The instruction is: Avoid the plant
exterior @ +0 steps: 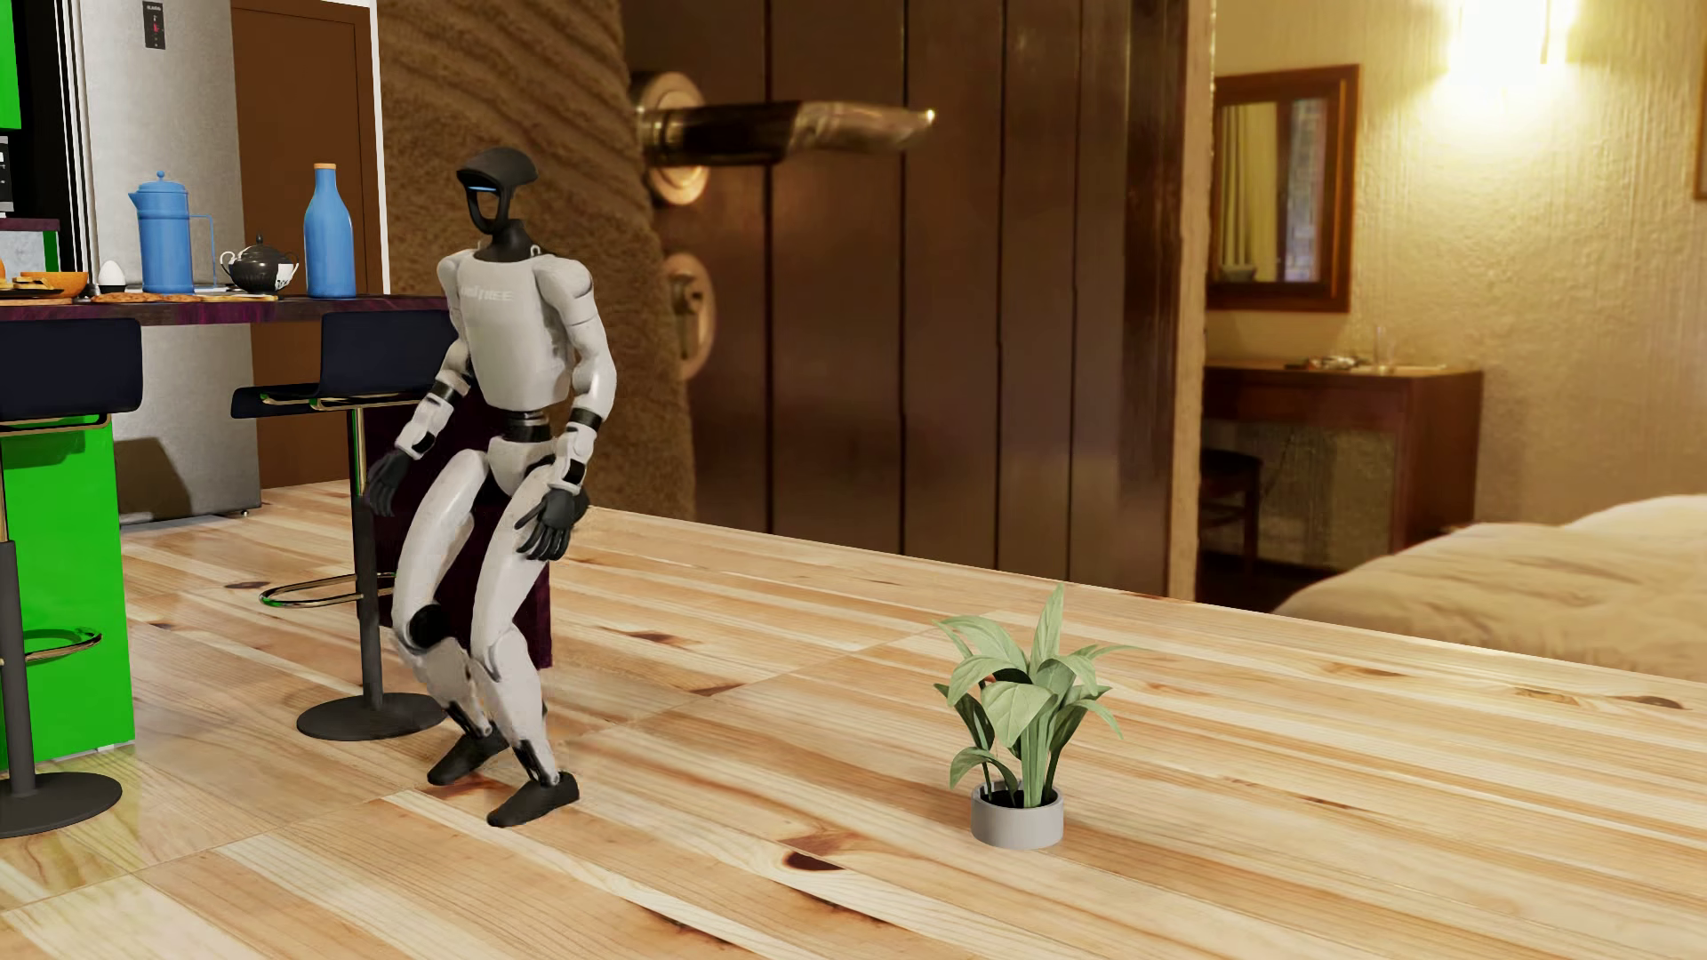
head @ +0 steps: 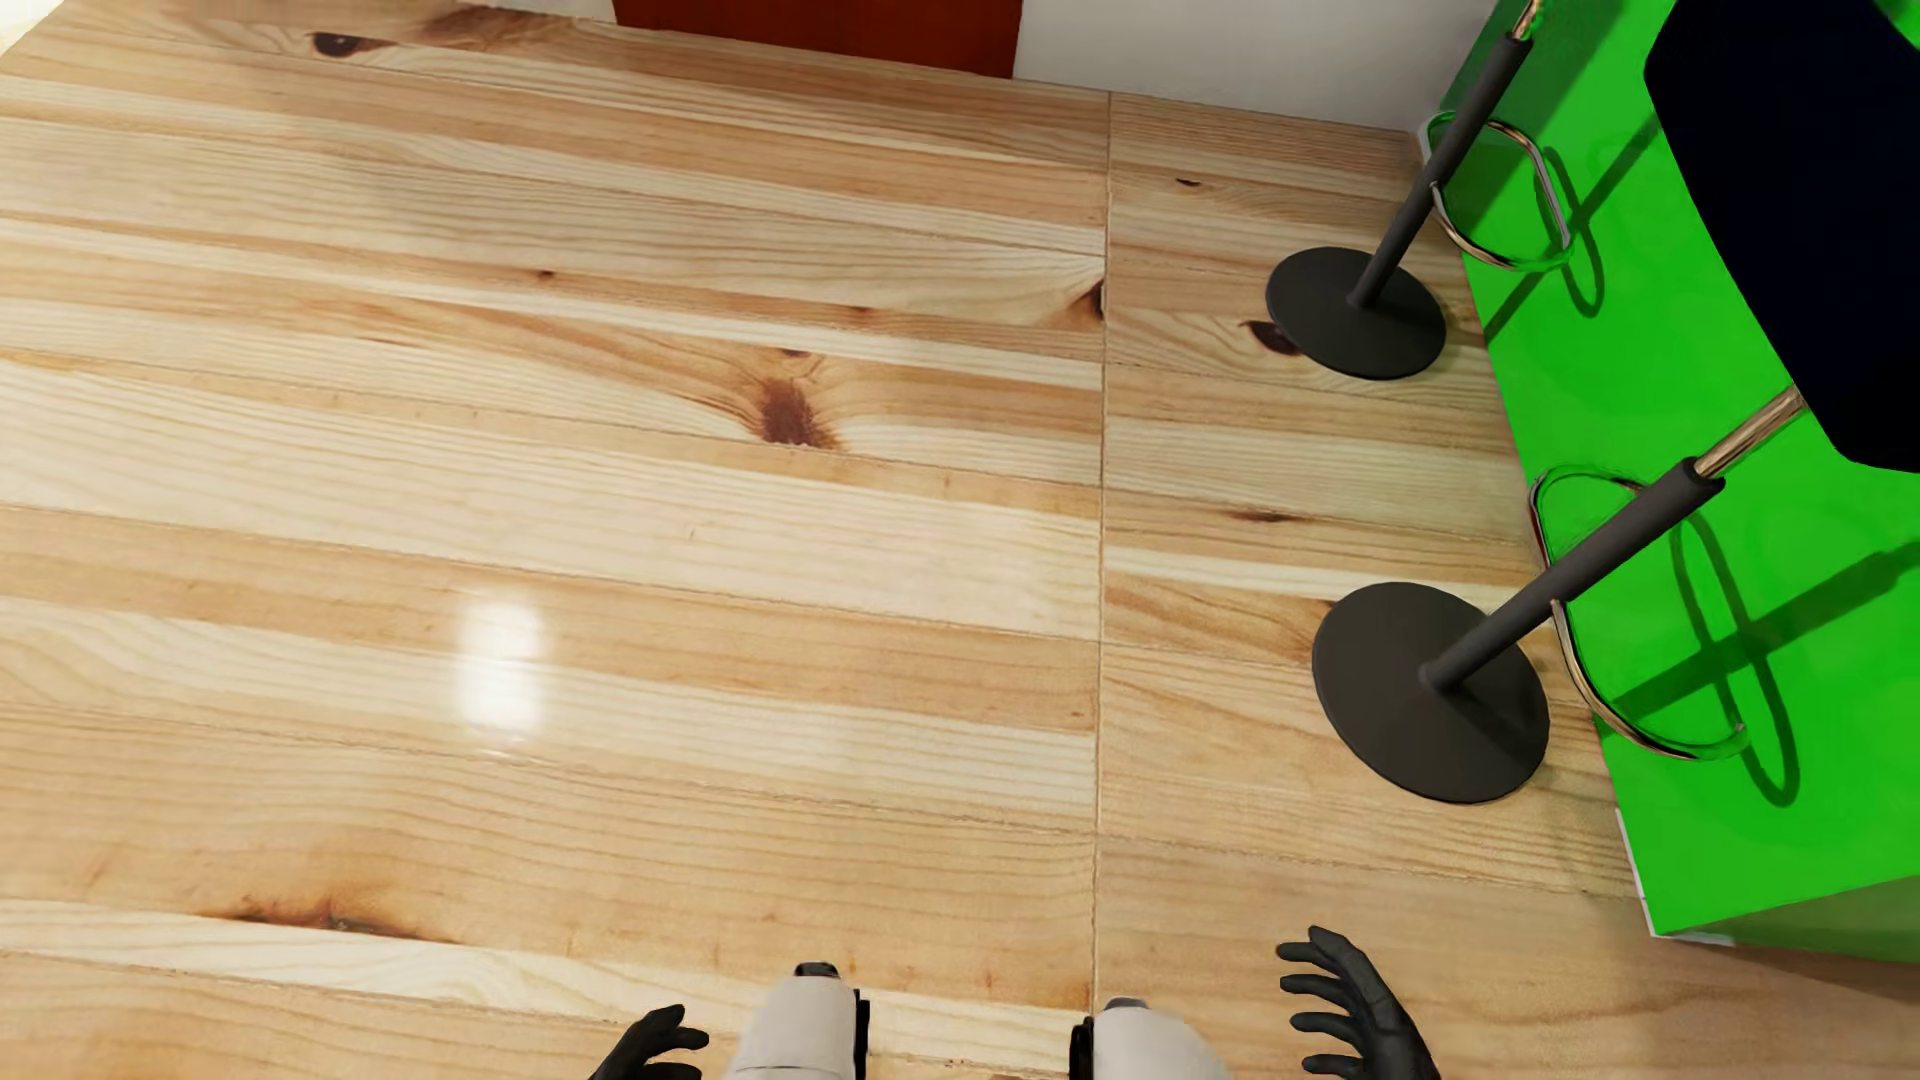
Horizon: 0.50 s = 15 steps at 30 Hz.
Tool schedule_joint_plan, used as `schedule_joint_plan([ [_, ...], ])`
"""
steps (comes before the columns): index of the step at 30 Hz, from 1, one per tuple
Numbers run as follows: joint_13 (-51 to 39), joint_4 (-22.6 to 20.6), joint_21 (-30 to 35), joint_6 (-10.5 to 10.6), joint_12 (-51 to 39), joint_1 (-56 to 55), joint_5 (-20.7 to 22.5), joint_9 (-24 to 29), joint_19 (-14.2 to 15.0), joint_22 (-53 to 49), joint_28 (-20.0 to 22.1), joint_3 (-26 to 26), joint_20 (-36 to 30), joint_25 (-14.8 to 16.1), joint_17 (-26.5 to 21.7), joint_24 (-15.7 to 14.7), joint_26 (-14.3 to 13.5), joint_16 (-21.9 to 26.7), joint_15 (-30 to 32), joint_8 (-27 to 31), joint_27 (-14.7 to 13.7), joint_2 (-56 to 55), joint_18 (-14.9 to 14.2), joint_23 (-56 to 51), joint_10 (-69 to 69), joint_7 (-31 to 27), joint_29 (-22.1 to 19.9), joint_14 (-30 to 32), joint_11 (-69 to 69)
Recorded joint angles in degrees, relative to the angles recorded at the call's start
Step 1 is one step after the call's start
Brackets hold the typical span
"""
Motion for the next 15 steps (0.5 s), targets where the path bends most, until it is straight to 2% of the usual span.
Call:
schedule_joint_plan([
  [1,-0.99,-0.51,1.20,-1.35,-1.00,2.29,-0.59,-0.42,3.03,2.18,-0.78,-0.23,-2.96,-0.13,1.50,0.12,-1.29,2.12,-0.03,1.30,-0.11,-2.19,0.61,1.04,-0.58,1.41,0.26,-1.30,3.91],
  [2,-0.20,-1.41,0.10,-2.07,-1.73,4.57,-0.17,-0.70,5.40,1.33,-1.39,-1.29,-2.46,0.37,0.82,-1.06,-2.23,2.18,-5.17,2.83,-0.55,-3.10,1.02,0.25,-2.18,1.58,1.30,-1.68,1.79],
  [3,-0.93,-1.87,-0.95,-2.68,0.20,6.71,-0.26,-1.09,6.99,-1.59,-1.49,-3.00,-1.59,1.21,0.02,-3.09,-3.47,0.39,-7.60,2.34,-0.33,-4.32,1.35,-1.46,-3.31,2.12,2.67,-2.06,-0.17],
  [4,-1.90,-2.36,-1.64,-3.40,0.63,8.00,-0.36,-1.84,7.97,-1.54,-1.58,-3.95,-2.52,1.90,-0.66,-5.18,-4.92,-0.32,-8.12,1.49,-1.59,-5.56,1.42,-0.76,-3.36,2.63,3.99,-1.86,-2.67],
  [5,-1.70,-2.95,-2.06,-4.30,0.64,7.24,-0.61,-2.14,8.26,-3.83,-1.73,-3.41,-3.47,2.34,-1.32,-7.01,-5.59,-0.21,-4.37,0.65,-3.65,-5.68,2.43,-0.16,0.59,3.42,5.07,0.36,-7.30],
  [6,-1.45,-4.21,-2.22,-5.04,1.50,3.95,-2.10,-2.62,7.11,-7.48,-2.16,-1.40,-2.64,2.61,-2.66,-8.31,-5.49,-0.44,4.44,0.30,-6.47,-3.65,1.48,2.55,8.51,4.08,5.38,6.01,-15.61],
  [7,-0.57,-4.71,-1.44,-3.15,1.89,0.20,-1.67,-4.24,2.00,-7.61,-2.96,0.74,-2.41,3.25,-4.42,-9.26,-5.37,-0.62,10.21,0.03,-8.66,-2.60,-0.08,4.03,14.29,2.92,4.66,9.70,-18.49],
  [8,0.32,-4.07,-0.40,0.07,1.62,-1.25,-1.04,-5.22,-6.96,-5.15,-4.01,1.20,-3.04,4.29,-3.75,-9.70,-4.61,0.02,9.63,-1.38,-8.72,-1.47,-0.71,0.51,12.77,1.82,2.95,5.85,-18.57],
  [9,-0.40,-2.00,0.88,2.34,1.38,0.11,-0.96,-6.35,-8.83,-1.33,-5.05,-0.29,-0.96,4.75,-1.55,-9.41,-3.16,1.53,7.82,-1.96,-8.79,-1.99,-0.64,-1.11,3.64,0.45,1.56,0.71,-16.34],
  [10,-1.14,-0.34,2.36,3.49,1.06,1.39,-0.93,-7.44,-7.80,2.00,-5.05,-1.76,0.77,4.39,0.45,-9.08,-1.14,2.42,3.12,-1.36,-8.82,-2.96,-0.93,-0.73,-1.19,1.35,0.73,3.35,-13.50],
  [11,0.02,-0.47,3.18,4.01,-0.29,2.06,-0.72,-7.67,-4.98,0.79,-4.17,-1.29,-0.46,2.98,-0.57,-9.11,1.94,2.44,-0.40,-0.08,-8.38,-2.96,-0.73,-0.09,-1.57,1.95,0.90,3.28,-12.40],
  [12,2.04,-0.65,1.37,4.14,-0.70,2.86,-0.46,-7.69,-1.29,-1.50,-3.91,-0.64,0.18,1.11,-1.42,-9.40,4.15,1.29,1.48,0.88,-6.61,-1.97,-0.68,-0.10,-2.58,2.01,2.09,3.66,-13.91],
  [13,3.13,-1.37,0.06,3.33,-0.40,3.90,-1.25,-7.65,1.50,-2.02,-4.02,-0.89,0.20,-0.44,-2.01,-9.77,5.19,1.12,1.83,1.29,-4.10,-1.52,-0.66,-0.09,-4.43,2.28,3.43,4.55,-14.41],
  [14,2.98,-1.37,-0.45,2.90,0.17,4.58,-1.27,-7.63,2.09,-1.44,-4.10,-1.12,0.12,-1.25,-2.56,-10.07,5.30,0.30,1.23,1.27,-1.53,-1.16,-0.82,0.03,-6.16,2.29,4.69,5.53,-15.27],
  [15,3.12,-1.51,-0.80,1.91,1.22,5.70,-1.42,-7.19,0.82,-1.29,-4.31,-1.68,-0.27,-1.10,-2.10,-10.47,4.61,0.32,1.08,1.19,-0.64,-0.35,-1.07,0.05,-7.85,2.40,5.71,5.96,-16.17],
])
